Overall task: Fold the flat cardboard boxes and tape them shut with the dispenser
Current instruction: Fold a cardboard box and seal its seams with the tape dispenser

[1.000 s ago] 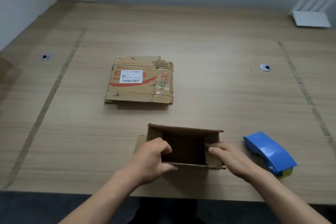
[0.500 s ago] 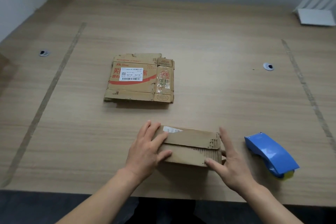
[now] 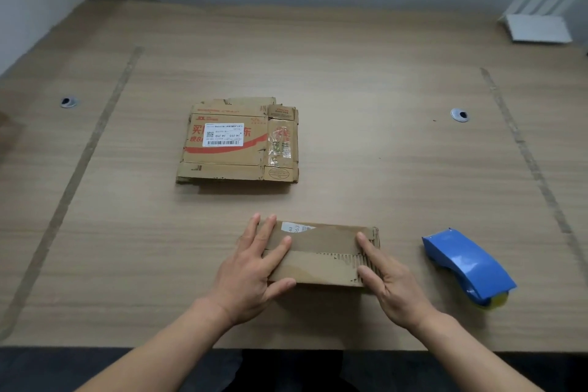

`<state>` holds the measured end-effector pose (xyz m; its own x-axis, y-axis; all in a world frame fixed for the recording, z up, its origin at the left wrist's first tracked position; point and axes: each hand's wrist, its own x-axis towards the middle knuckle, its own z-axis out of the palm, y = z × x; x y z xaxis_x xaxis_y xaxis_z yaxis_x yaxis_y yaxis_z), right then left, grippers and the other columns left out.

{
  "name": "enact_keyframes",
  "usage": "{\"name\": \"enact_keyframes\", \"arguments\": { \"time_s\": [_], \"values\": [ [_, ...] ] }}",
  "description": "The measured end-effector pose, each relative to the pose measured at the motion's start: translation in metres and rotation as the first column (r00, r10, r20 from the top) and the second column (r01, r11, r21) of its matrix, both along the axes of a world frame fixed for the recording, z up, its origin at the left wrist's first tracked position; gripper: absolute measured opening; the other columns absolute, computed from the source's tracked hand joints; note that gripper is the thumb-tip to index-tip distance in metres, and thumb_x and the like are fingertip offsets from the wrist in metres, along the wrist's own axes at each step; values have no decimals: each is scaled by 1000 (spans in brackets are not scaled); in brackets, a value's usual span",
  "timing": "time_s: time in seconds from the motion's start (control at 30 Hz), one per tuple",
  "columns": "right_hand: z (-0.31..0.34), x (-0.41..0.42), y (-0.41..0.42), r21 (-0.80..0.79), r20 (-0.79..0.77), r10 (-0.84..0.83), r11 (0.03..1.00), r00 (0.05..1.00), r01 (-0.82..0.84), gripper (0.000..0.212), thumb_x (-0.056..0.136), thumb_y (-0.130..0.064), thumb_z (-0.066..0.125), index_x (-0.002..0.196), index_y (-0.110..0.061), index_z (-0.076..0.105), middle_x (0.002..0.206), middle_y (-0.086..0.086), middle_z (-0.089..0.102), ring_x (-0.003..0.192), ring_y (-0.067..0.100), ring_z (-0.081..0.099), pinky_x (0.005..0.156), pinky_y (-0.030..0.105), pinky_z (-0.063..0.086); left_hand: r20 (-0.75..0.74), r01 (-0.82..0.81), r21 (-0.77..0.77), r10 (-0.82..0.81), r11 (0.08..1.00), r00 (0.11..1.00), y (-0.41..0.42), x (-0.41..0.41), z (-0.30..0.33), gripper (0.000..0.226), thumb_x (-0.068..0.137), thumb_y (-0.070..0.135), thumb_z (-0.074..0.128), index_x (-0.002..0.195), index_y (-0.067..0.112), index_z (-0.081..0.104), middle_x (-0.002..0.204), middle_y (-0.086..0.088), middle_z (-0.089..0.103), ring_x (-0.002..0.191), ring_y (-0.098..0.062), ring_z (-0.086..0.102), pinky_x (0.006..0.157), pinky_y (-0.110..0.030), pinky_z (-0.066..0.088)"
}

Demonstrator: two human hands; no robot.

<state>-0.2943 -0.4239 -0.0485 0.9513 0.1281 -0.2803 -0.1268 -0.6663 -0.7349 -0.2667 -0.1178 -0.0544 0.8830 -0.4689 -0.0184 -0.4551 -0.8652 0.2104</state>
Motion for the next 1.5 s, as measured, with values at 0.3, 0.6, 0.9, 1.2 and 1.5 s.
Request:
{"name": "enact_keyframes", "arguments": {
  "time_s": [0.3, 0.6, 0.9, 1.2, 1.5],
  "values": [
    [25, -7, -101, -523, 158, -393, 745, 906, 414, 108, 70, -49, 87, 158, -30, 27, 158, 5, 39, 144, 28, 37, 111, 52, 39, 7, -39, -2, 39, 999, 999, -7, -5, 5, 73, 89, 68, 38, 147, 24, 46, 164, -11, 15, 151, -36, 7, 103, -51, 43],
    [12, 1, -148, -605, -205, -478, 748, 854, 274, 113, 54, -39, 79, 155, -37, 27, 132, 0, 57, 103, 28, 62, 81, 42, 55, -17, -59, -28, 59, 998, 998, -8, -7, 3, 73, 88, 66, 42, 147, 23, 46, 165, -9, 12, 152, -35, 4, 108, -54, 36],
    [4, 2, -156, -236, -214, -601, 797, 770, 556, 64, 89, -30, 76, 147, -18, 50, 149, 3, 52, 132, 28, 50, 106, 45, 41, -49, -73, -60, 70, 995, 996, -8, -7, 3, 73, 89, 66, 41, 149, 24, 41, 166, -7, 9, 152, -32, -2, 111, -60, 33],
    [23, 18, -146, -12, -490, -666, 650, 562, 760, 37, 92, -3, 66, 127, -11, 58, 99, 16, 66, 78, 34, 60, 68, 41, 47, -67, -80, -64, 76, 995, 995, -7, -7, 5, 73, 87, 65, 43, 149, 26, 41, 166, -7, 9, 152, -31, -4, 113, -58, 32],
    [43, 18, -149, 90, -544, -623, 623, 562, 777, 28, 93, -2, 58, 121, -1, 62, 87, 21, 67, 60, 31, 62, 49, 31, 57, -66, -92, -95, 86, 991, 994, -8, -7, 3, 73, 86, 65, 44, 149, 28, 39, 166, -6, 7, 152, -31, -4, 112, -61, 31]
  ]
}}
